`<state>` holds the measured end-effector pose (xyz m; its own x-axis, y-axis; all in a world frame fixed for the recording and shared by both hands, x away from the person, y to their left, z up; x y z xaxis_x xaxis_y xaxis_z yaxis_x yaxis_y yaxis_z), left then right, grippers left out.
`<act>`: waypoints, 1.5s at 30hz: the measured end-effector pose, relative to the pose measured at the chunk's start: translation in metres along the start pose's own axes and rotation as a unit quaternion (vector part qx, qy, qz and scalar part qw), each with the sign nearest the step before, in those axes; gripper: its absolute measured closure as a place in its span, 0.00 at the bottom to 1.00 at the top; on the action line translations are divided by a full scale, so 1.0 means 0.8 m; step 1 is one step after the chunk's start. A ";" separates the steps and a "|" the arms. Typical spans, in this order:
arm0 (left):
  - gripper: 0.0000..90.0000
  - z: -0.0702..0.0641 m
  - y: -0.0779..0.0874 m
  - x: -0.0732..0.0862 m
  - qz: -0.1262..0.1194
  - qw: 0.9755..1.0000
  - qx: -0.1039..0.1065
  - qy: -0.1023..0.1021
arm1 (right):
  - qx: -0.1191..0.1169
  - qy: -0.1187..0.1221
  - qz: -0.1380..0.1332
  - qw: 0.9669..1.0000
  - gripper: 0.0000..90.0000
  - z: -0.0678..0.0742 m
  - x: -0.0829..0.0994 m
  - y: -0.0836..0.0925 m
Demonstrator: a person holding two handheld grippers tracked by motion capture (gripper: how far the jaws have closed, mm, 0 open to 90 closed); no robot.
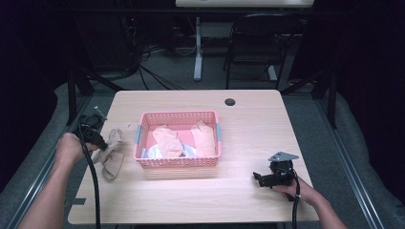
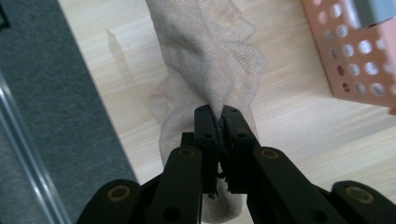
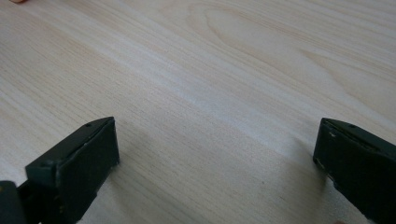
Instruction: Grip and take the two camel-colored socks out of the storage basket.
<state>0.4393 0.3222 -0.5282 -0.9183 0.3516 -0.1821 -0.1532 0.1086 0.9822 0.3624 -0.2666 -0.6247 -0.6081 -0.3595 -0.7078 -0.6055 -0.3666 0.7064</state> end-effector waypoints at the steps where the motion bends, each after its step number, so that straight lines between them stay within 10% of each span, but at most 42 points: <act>1: 0.95 0.000 -0.006 0.001 0.003 1.000 0.001 0.001 | 0.000 0.000 0.000 1.000 0.00 0.000 0.000 0.000; 8: 0.85 -0.003 -0.038 0.013 0.009 1.000 0.016 0.011 | 0.000 -0.001 0.000 1.000 0.00 0.000 0.000 0.000; 14: 0.40 -0.009 -0.024 0.021 -0.011 1.000 0.002 0.020 | 0.000 0.000 -0.001 1.000 0.00 0.000 0.000 0.000; 20: 0.17 -0.020 -0.005 0.038 -0.027 1.000 0.000 0.001 | 0.003 -0.003 -0.001 1.000 0.00 0.000 0.000 0.000; 32: 0.00 -0.045 0.010 0.087 -0.051 0.999 -0.008 -0.010 | 0.003 -0.003 -0.001 1.000 0.00 0.001 0.000 0.000; 45: 0.00 -0.062 -0.032 0.133 -0.082 0.996 -0.007 0.023 | 0.001 -0.002 -0.001 1.000 0.00 0.000 0.000 0.000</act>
<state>0.3273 0.3110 -0.5706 -0.8967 0.2865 -0.3376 -0.3066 0.1483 0.9402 0.3621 -0.2663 -0.6247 -0.6095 -0.3553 -0.7087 -0.6071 -0.3656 0.7055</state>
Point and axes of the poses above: each handheld gripper's, and its own axes: y roughly backward along the jaws, x roughly out of its underside, z roughly to its left, the point moved 5 cm from there along -y, roughly forward along the jaws
